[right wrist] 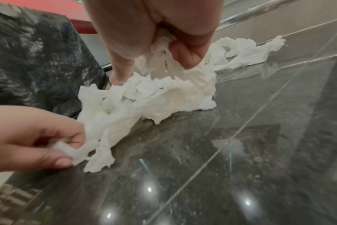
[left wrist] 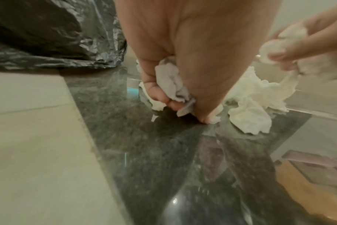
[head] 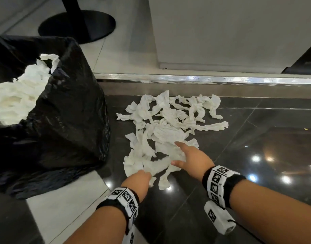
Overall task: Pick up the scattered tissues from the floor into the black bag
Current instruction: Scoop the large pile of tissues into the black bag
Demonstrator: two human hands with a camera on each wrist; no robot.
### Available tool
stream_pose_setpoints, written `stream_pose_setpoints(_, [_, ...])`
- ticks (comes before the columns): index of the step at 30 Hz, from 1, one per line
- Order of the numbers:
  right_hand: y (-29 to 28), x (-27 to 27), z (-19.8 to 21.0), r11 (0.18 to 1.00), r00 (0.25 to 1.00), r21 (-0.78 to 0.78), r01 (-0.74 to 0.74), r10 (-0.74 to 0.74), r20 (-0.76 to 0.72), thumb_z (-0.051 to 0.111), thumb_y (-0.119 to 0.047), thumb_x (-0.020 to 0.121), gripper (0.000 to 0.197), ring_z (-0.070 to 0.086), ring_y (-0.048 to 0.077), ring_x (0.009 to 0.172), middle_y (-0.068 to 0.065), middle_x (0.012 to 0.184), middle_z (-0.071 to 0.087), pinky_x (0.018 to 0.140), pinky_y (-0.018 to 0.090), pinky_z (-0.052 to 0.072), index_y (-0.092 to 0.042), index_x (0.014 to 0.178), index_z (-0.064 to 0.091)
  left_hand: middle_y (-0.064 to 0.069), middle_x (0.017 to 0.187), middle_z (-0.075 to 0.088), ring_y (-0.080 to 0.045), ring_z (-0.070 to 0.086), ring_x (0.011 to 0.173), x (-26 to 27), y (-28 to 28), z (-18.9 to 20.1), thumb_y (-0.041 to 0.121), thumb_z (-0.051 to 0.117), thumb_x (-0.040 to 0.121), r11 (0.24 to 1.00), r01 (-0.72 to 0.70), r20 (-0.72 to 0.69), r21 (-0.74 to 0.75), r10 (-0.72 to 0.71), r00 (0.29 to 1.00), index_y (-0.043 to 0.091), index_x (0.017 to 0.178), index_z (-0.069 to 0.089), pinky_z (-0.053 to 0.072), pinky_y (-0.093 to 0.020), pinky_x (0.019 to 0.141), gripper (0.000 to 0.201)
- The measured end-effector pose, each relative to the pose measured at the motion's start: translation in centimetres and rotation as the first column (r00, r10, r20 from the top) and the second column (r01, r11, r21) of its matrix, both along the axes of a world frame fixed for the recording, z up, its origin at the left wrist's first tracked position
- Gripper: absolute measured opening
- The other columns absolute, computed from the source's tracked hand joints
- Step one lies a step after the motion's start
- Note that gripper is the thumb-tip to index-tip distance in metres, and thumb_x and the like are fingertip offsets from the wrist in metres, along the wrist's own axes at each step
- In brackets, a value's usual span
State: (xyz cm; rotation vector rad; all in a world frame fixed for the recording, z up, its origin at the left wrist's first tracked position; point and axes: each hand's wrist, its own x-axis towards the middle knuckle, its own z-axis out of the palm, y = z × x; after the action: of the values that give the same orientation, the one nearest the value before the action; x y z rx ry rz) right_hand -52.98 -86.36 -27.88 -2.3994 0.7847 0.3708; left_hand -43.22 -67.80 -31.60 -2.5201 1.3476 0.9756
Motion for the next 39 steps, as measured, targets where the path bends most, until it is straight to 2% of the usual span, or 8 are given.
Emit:
stream_pose_setpoints(5, [0.2,1.1,-3.2,0.973,0.948,-0.123,-0.195,0.155,-0.278,0.056,-0.044,0.086,0.050,0.052,0.030,0.111,0.012,0.122,0.051,0.092,0.038,0.047,-0.022,0.130,0.044,-0.014,0.120,0.054,-0.029,0.056,0.110,-0.1,1.2,1.7,0.014,0.044,0.093,0.998,0.062,0.010,0.011,-0.062,0.998,0.006,0.111,0.055,0.044,-0.033,0.090,0.022])
stream_pose_setpoints(11, [-0.1,1.6,-2.7,0.947,0.988,-0.281,-0.154,0.145,-0.053,0.059,-0.036,0.077,0.027,0.045,0.026,0.109,0.003,0.128,0.045,0.091,0.035,0.044,-0.015,0.093,0.068,-0.010,0.134,0.039,-0.032,0.058,0.098,2.5,1.7,5.1,0.007,0.045,0.088,0.988,-0.077,0.062,-0.132,0.086,0.994,0.006,0.106,0.052,0.047,-0.035,0.082,0.019])
stream_pose_setpoints(20, [-0.3,-1.5,-1.6,0.987,0.980,0.009,-0.160,0.160,-0.116,0.042,-0.008,0.086,0.049,0.055,0.024,0.112,0.005,0.122,0.057,0.094,0.028,0.044,-0.025,0.132,0.044,-0.008,0.156,-0.026,-0.033,0.060,0.104,2.0,1.9,3.3,-0.009,0.046,0.081,0.986,-0.168,0.016,-0.003,0.168,0.986,0.035,0.147,0.008,0.051,-0.036,0.086,0.088])
stream_pose_setpoints(23, [0.0,-2.2,0.5,0.986,0.986,-0.023,-0.165,0.164,-0.019,0.049,-0.024,0.086,0.016,0.058,0.020,0.099,0.001,0.100,0.057,0.083,0.026,0.044,-0.024,0.095,0.062,-0.008,0.159,-0.008,-0.031,0.058,0.111,2.1,2.5,1.4,-0.005,0.045,0.084,0.980,-0.201,0.003,0.002,0.201,0.980,0.036,0.149,0.002,0.049,-0.037,0.095,0.087])
stream_pose_setpoints(26, [-0.2,-1.9,2.3,0.974,0.978,-0.089,-0.208,0.208,-0.006,0.055,-0.029,0.079,0.016,0.054,0.019,0.082,-0.004,0.080,0.044,0.071,0.026,0.040,-0.026,0.065,0.050,-0.014,0.139,0.036,-0.033,0.056,0.111,1.6,3.1,0.6,0.007,0.040,0.091,0.987,-0.150,0.060,0.051,0.147,0.987,0.018,0.136,0.036,0.045,-0.038,0.095,0.047])
stream_pose_setpoints(31, [1.6,0.7,1.9,0.937,0.933,-0.074,-0.341,0.347,0.095,0.048,-0.001,0.079,0.030,0.056,0.022,0.109,-0.001,0.124,0.049,0.089,0.030,0.048,-0.015,0.102,0.058,-0.014,0.124,0.052,-0.031,0.055,0.113,1.7,2.8,3.6,0.008,0.042,0.091,0.992,0.029,0.089,0.123,-0.040,0.995,0.012,0.119,0.053,0.043,-0.035,0.094,0.031])
stream_pose_setpoints(35, [4.5,1.7,-2.2,0.816,0.812,0.012,-0.578,0.576,-0.098,0.046,0.010,0.077,0.085,0.048,0.032,0.124,-0.005,0.158,-0.005,0.097,0.038,0.046,-0.036,0.143,0.018,-0.007,0.106,0.059,-0.026,0.061,0.100,3.9,2.3,10.9,0.012,0.049,0.086,0.996,-0.039,0.103,-0.085,0.047,0.994,0.016,0.098,0.060,0.048,-0.032,0.085,0.017])
stream_pose_setpoints(39, [6.0,1.4,-4.5,0.818,0.812,-0.054,-0.573,0.558,-0.171,0.046,-0.014,0.086,0.048,0.054,0.033,0.114,0.010,0.137,0.042,0.094,0.037,0.046,-0.024,0.133,0.039,-0.001,0.092,0.056,-0.022,0.055,0.090,7.0,3.1,22.6,0.011,0.051,0.083,0.952,-0.011,0.206,-0.305,0.078,0.976,0.022,0.080,0.056,0.045,-0.033,0.079,0.013])
